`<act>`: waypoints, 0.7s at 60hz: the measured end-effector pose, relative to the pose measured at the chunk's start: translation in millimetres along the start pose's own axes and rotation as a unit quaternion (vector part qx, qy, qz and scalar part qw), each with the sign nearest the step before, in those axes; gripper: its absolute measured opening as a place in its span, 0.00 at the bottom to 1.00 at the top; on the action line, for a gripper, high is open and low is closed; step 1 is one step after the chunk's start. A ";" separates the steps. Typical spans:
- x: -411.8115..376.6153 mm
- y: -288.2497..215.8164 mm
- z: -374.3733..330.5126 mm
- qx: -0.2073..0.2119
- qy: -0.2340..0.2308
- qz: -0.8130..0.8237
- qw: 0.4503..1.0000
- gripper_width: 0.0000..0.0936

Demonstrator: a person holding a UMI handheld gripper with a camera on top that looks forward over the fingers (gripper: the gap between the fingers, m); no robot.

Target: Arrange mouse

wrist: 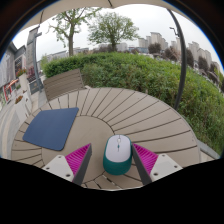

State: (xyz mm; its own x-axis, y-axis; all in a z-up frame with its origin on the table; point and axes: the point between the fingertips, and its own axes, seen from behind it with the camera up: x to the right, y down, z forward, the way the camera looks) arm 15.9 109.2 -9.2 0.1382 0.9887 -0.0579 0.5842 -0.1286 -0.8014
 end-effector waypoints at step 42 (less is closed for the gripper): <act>-139.8 -132.9 2.5 0.043 -0.018 -0.002 0.999 0.46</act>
State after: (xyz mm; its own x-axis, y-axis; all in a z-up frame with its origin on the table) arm -83.1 -11.7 104.0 0.1062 0.9916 -0.0739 0.5142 -0.1184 -0.8495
